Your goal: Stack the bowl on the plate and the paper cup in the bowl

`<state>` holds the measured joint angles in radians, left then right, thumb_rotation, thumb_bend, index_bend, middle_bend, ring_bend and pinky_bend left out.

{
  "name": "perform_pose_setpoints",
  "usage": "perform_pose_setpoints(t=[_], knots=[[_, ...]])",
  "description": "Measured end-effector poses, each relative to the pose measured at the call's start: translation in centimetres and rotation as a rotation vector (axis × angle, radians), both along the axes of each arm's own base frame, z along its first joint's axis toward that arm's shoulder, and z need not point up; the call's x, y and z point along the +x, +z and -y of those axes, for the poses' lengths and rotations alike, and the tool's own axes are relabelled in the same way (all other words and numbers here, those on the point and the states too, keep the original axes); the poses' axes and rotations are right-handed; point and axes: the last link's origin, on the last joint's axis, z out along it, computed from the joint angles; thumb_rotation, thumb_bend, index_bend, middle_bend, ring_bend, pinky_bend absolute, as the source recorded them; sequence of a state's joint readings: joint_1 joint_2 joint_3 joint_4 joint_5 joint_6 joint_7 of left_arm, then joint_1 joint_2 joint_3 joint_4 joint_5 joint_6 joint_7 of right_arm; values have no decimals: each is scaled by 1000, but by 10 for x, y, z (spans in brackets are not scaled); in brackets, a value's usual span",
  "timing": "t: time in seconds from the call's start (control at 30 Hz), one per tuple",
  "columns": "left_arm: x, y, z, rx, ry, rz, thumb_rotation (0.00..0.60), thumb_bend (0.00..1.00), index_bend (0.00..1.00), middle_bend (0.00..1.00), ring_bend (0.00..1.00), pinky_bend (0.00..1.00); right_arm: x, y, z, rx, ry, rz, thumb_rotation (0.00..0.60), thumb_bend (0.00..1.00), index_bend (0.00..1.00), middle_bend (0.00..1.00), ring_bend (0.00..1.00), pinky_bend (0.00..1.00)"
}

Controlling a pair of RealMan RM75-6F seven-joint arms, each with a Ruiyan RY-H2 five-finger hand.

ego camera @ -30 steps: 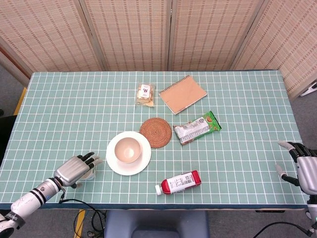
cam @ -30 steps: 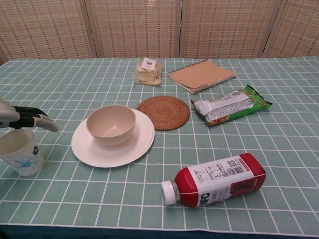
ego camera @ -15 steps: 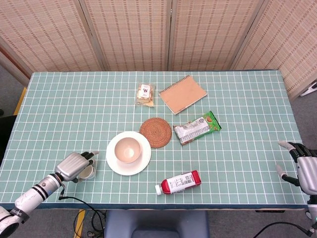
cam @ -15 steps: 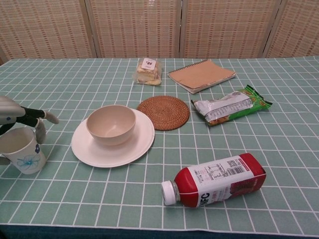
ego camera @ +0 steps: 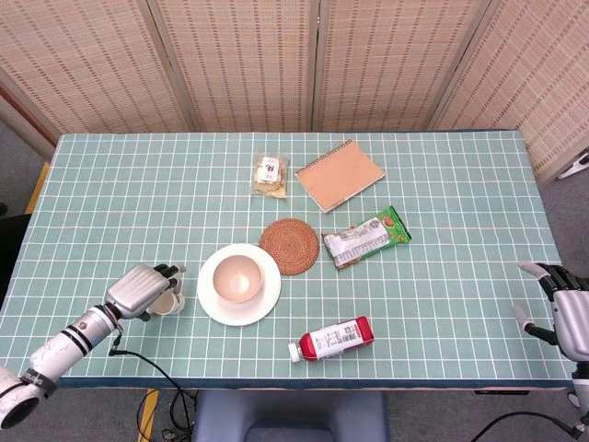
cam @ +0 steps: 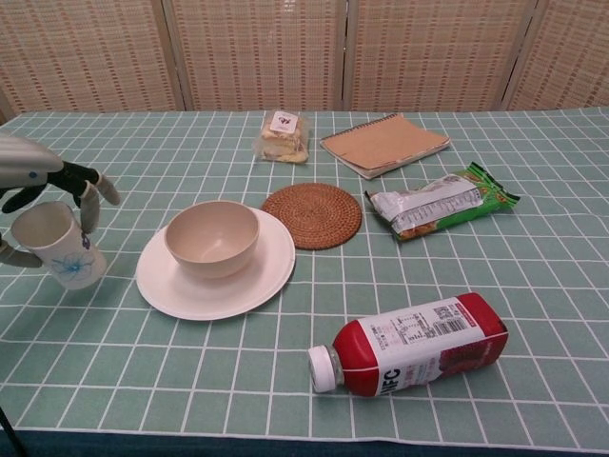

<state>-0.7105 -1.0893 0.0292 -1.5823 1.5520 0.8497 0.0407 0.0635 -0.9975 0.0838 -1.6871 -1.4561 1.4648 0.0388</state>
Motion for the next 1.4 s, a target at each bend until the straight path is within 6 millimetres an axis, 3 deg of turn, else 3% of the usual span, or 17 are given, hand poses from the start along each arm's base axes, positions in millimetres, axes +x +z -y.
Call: perform_pose_setpoints(t=[0.37, 0.77, 1.27, 1.4], knots=[[63, -6, -35, -23, -97, 95, 600, 190, 386, 194, 286, 637, -2, -1, 1, 3, -1, 4, 600, 277, 227, 271, 198, 297], [101, -40, -53, -98, -75, 113, 600, 191, 367, 194, 274, 637, -7, 3, -6, -12, -16, 6, 600, 277, 227, 271, 198, 297], [110, -68, -68, -109, -45, 51, 600, 190, 321, 194, 253, 637, -13, 4, -10, -20, -31, 14, 600, 277, 227, 271, 198, 297], [108, -73, -68, -111, -35, 34, 600, 189, 233, 136, 120, 560, -15, 4, -10, -20, -35, 16, 600, 277, 227, 271, 198, 297]])
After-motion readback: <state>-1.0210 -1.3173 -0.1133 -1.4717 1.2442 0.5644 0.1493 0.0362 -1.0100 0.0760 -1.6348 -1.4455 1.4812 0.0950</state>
